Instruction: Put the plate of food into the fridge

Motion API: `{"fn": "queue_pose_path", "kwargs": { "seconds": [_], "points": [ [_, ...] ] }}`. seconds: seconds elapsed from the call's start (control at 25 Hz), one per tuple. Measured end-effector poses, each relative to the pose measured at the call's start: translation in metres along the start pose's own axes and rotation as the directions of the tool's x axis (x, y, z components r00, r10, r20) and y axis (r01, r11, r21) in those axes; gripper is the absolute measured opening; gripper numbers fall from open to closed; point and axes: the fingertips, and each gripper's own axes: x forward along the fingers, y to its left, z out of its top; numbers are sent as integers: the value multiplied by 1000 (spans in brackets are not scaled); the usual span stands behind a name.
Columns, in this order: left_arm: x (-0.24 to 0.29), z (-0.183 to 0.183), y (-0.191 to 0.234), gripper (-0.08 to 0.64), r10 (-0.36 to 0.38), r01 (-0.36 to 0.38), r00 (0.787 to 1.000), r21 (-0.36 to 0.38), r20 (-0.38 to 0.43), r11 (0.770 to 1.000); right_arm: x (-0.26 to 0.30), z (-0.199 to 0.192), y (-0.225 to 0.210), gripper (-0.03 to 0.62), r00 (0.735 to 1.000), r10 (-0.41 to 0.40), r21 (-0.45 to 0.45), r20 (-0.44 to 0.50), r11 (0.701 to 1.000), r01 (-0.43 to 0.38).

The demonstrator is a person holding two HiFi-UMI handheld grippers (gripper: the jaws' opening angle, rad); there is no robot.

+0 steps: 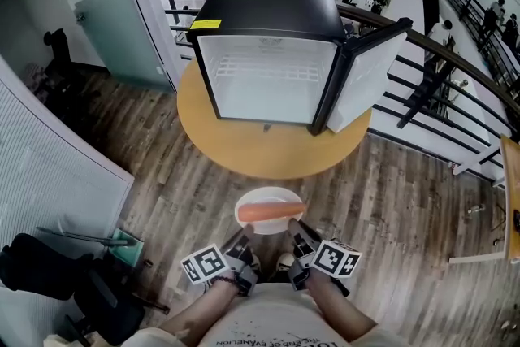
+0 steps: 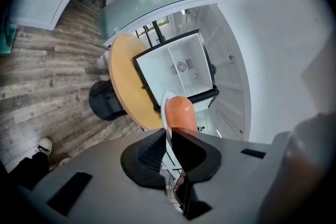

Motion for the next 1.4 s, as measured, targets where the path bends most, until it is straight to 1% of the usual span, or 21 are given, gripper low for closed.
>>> {"fn": "queue_pose_path", "kwargs": {
  "seconds": [0.36,0.64,0.84,1.12,1.4],
  "points": [
    [-5,16,6,46,-5,5,1000,12,-27,1000,13,-8,8,64,1000,-20,12,10,1000,20],
    [-11,30,11,46,-24,26,998,33,-59,999,21,-17,17,63,999,-39,11,35,999,39],
    [-7,32,14,46,-27,28,996,19,-80,999,24,-16,14,63,997,-56,16,45,998,55],
    [23,47,18,46,-21,22,996,15,-85,1000,46,4,1,63,998,-53,24,41,998,52],
    [72,76,10,46,-15,17,998,22,-65,1000,84,50,-11,64,999,-27,19,36,999,26]
  ]
}}
